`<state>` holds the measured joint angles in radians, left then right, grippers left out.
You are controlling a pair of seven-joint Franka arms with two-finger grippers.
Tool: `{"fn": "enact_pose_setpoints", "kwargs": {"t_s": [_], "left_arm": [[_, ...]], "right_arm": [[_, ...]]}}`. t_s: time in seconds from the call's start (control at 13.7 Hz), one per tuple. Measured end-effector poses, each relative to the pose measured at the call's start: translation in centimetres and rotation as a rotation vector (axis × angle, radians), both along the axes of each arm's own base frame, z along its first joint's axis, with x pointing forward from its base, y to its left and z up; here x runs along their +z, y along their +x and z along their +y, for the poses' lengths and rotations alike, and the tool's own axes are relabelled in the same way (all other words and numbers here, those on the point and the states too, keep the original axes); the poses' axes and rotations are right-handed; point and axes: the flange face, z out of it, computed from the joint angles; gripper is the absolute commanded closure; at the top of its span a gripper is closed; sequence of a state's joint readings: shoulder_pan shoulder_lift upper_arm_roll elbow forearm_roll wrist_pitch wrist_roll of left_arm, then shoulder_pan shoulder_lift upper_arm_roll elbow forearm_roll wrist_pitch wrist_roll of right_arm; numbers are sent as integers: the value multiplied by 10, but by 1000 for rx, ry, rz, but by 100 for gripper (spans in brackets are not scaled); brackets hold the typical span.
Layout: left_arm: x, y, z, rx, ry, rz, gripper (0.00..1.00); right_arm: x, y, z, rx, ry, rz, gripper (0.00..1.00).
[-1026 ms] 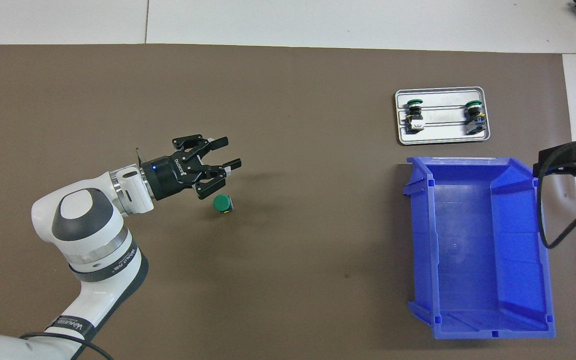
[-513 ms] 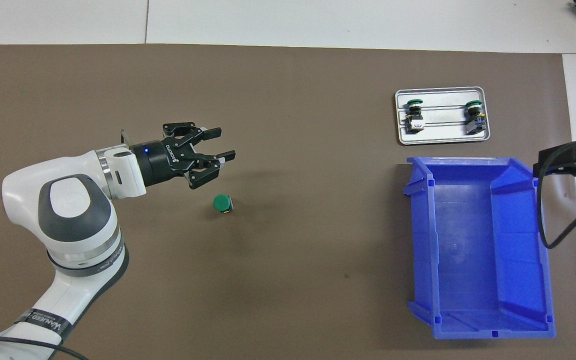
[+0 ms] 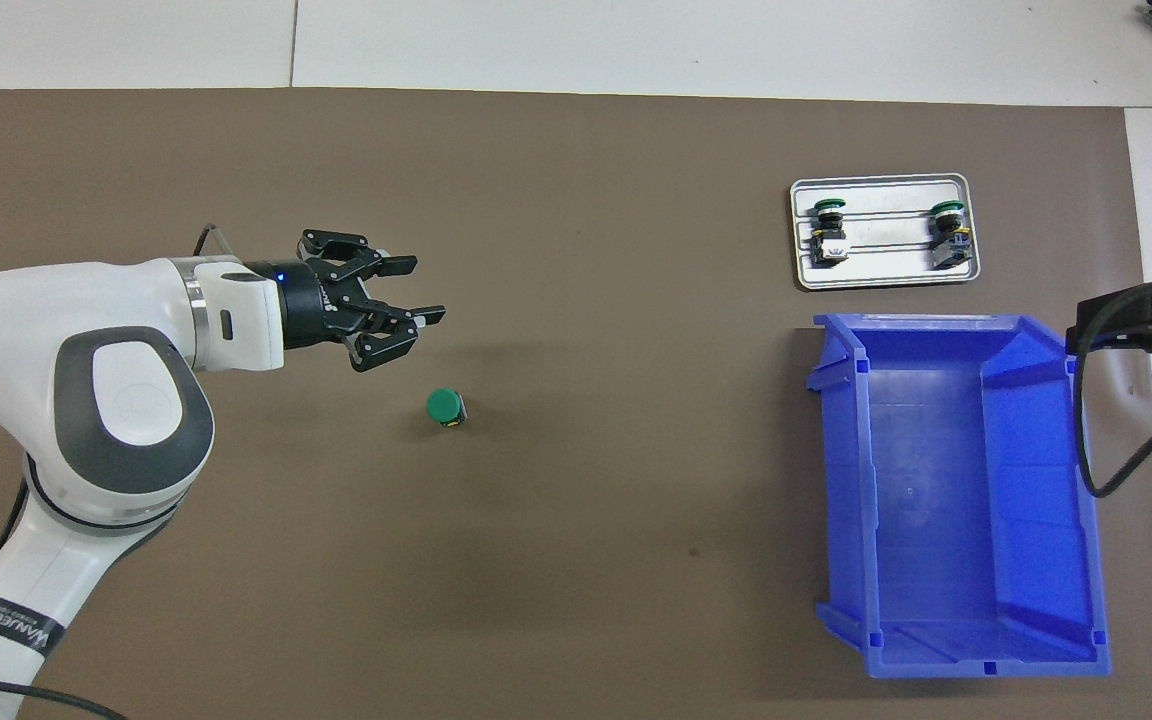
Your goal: Place and press button with both arms
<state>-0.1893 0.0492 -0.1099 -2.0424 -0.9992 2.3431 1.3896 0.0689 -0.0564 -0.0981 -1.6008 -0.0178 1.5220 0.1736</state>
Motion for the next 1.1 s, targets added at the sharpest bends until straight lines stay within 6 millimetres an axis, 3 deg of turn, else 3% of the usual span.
{"fn": "enact_pose_setpoints", "kwargs": {"t_s": [0.44, 0.81, 1.1], "left_arm": [[48, 6, 19, -84, 210, 115, 37], [58, -2, 27, -46, 396, 243, 37], [70, -11, 36, 104, 459, 342, 37]], "right_arm": [[0, 0, 0, 0, 0, 0, 0], [0, 0, 0, 0, 0, 0, 0], [0, 0, 0, 0, 0, 0, 0]]}}
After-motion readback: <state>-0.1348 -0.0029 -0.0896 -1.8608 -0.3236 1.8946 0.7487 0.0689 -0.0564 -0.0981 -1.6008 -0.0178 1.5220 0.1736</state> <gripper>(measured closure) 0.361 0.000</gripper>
